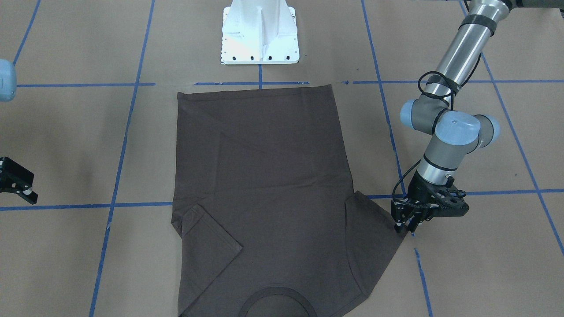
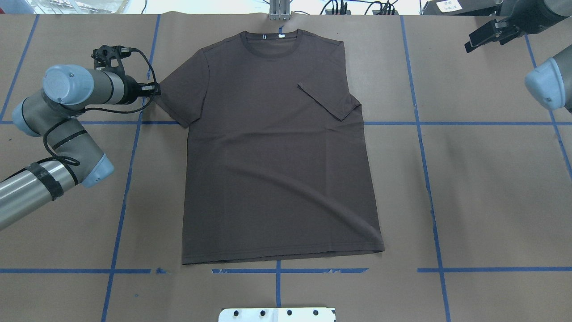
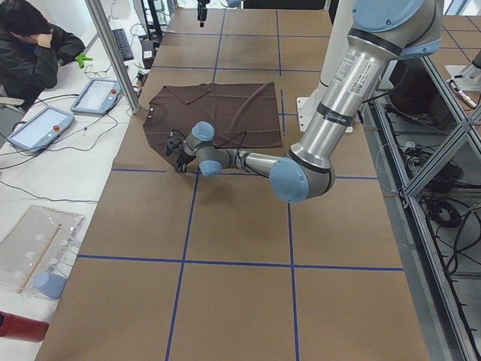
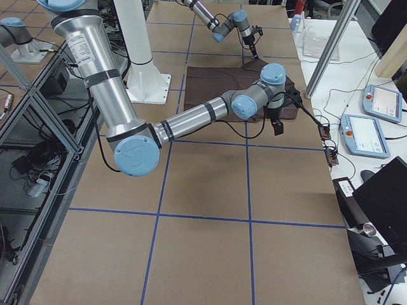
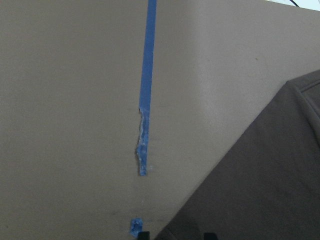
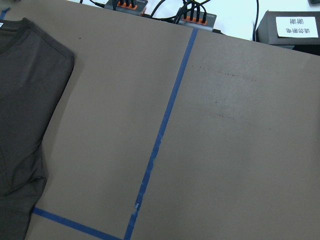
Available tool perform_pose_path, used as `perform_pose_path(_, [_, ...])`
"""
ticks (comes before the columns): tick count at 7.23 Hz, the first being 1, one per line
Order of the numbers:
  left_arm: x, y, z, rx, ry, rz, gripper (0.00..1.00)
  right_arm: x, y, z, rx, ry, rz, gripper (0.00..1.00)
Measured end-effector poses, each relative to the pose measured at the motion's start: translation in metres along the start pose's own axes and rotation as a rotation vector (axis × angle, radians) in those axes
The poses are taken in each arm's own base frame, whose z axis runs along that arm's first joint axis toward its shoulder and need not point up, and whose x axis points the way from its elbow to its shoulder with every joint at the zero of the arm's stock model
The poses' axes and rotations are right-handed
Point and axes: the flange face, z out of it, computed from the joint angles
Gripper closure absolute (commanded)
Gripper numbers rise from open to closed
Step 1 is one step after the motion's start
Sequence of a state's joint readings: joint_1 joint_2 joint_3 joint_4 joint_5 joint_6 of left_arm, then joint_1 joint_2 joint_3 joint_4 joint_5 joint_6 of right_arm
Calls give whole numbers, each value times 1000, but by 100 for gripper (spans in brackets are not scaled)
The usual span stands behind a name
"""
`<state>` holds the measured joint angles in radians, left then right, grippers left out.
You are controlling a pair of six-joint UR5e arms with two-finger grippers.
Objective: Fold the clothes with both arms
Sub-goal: 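Move the left gripper to the other sleeve while the right gripper withdraws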
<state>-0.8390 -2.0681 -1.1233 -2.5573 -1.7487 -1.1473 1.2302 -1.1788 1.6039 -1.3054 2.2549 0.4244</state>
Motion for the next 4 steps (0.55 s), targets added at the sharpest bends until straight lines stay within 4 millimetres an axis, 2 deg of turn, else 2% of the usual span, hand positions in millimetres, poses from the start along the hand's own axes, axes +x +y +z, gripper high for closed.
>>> perform_pose_path(1, [-1, 0, 0, 0, -1, 0, 81, 0, 0, 0, 0, 0, 0, 0])
perform_pose_path(2, [-1, 0, 0, 0, -1, -1, 100, 0, 0, 0, 0, 0, 1, 0])
perform_pose_path(4, [6, -1, -3, 3, 11, 1, 100, 0, 0, 0, 1, 0, 0, 0])
